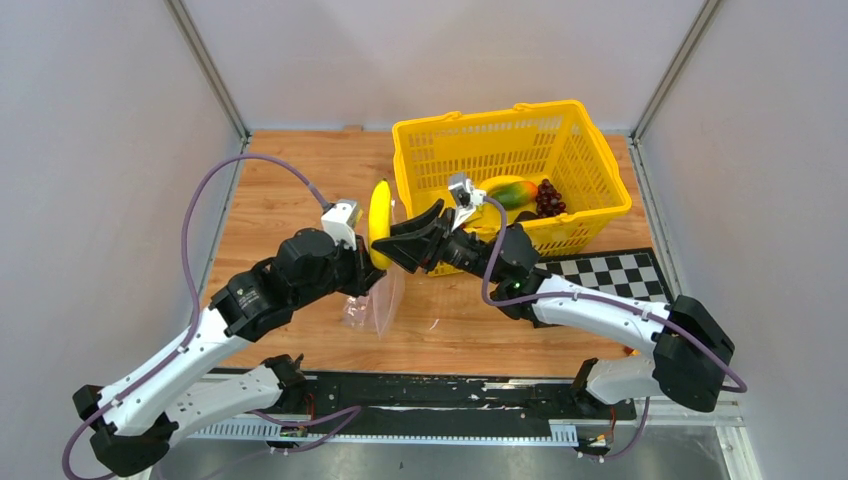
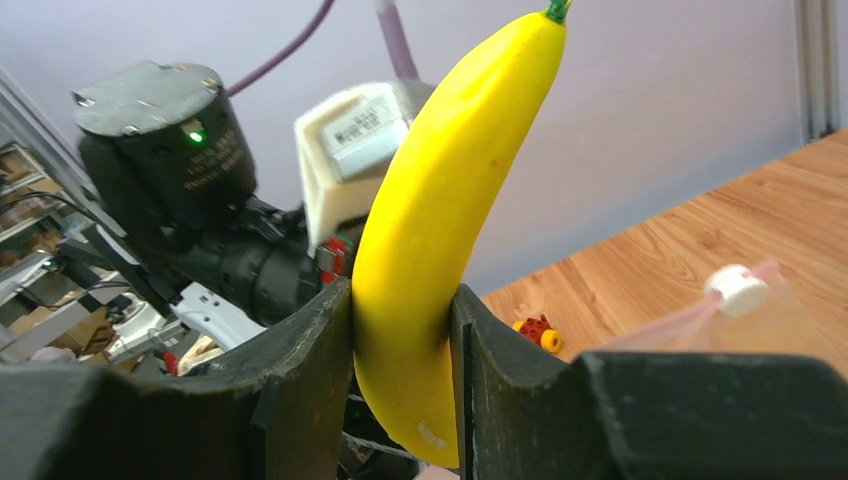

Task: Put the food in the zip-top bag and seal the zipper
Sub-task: Place the fake fruit in the zipper food storage bag.

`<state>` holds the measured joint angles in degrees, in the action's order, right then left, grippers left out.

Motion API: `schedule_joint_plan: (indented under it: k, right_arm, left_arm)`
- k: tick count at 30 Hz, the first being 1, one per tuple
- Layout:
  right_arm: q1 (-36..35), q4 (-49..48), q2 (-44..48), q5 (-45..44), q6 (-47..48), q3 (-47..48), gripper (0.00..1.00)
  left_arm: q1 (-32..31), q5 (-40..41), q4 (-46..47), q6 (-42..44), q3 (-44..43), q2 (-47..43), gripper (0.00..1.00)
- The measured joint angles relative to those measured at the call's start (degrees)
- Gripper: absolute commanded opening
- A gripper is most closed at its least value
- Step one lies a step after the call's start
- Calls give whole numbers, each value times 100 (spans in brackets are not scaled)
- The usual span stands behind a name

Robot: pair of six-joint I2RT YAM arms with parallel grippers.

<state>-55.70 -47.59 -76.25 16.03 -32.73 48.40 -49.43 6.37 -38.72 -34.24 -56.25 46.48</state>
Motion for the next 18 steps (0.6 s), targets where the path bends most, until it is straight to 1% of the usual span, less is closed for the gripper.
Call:
schedule_joint_plan:
  k: [4, 6, 11, 13, 16, 17, 18]
  right_arm:
    - [0, -2, -7, -90, 223, -157, 20]
    - [0, 11, -7, -98, 409, -212, 24]
    - [0, 20, -4, 118, 962, -273, 39]
    - [0, 17, -2, 282, 1143, -273, 44]
    - [0, 35, -2, 640, 1419, -271, 56]
    - [0, 50, -2, 734, 1469, -271, 59]
    - [0, 98, -2, 844, 1539, -260, 60]
  left_arm:
    - [0, 28, 0, -17, 0, -122, 0]
    - [0, 57, 0, -22, 2, -195, 0]
    - [0, 129, -2, -39, 0, -330, 0]
    - [0, 155, -9, -39, -7, -345, 0]
    - [0, 184, -37, -37, -76, -345, 0]
    - [0, 192, -59, -39, -111, -348, 0]
    - [0, 210, -96, -37, -168, -350, 0]
